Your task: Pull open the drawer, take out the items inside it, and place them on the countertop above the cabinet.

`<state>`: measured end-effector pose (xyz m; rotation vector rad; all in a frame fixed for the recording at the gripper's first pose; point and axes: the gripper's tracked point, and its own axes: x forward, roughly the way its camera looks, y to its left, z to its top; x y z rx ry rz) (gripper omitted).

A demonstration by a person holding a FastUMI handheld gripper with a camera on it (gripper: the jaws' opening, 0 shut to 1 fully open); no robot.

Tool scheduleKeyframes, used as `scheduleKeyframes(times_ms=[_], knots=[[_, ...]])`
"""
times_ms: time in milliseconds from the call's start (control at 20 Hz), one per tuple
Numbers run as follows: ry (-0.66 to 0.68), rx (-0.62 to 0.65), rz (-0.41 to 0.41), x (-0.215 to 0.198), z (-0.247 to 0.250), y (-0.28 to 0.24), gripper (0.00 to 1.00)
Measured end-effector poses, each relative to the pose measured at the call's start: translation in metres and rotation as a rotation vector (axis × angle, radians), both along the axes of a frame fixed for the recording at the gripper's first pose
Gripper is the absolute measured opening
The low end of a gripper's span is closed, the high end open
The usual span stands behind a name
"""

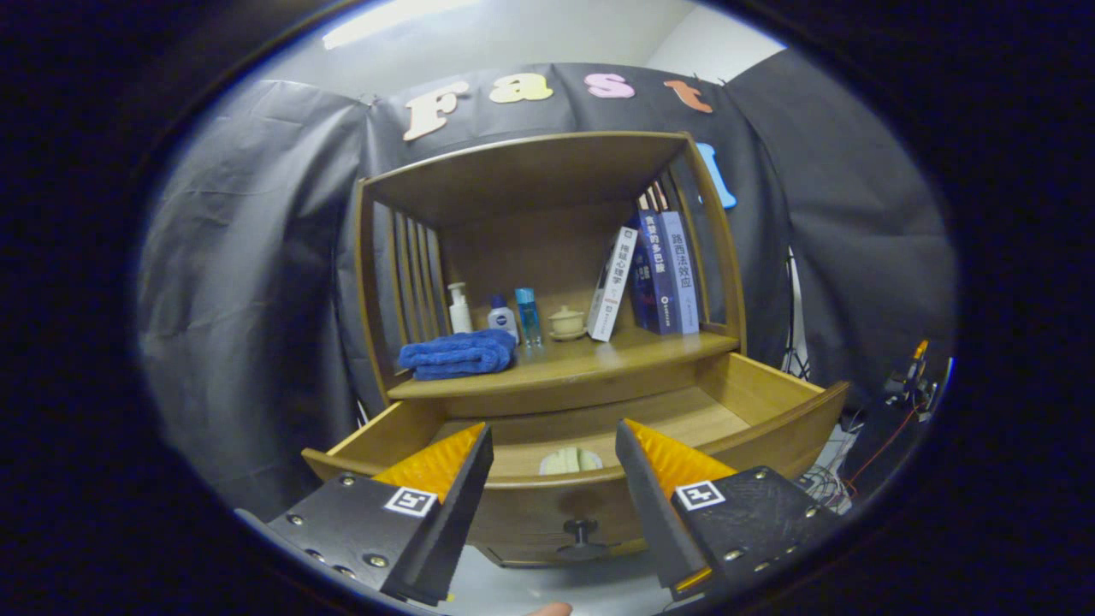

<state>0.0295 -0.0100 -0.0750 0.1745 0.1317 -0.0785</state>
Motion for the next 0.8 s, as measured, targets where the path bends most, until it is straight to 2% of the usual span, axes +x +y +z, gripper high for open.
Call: scheduleKeyframes(times_ms=[350,450,600,800], knots=[[0.159,0.071,-0.06,0.053,-0.011,-0.017,0.83],[0.228,0.049,-0.082,0.064,-0.018,-0.019,0.83],[0.355,-0.002,-0.082,0.085,-0.028,-0.015,0.72],[0.525,-0.027,-0.072,0.096,-0.054,-0.008,0.74]])
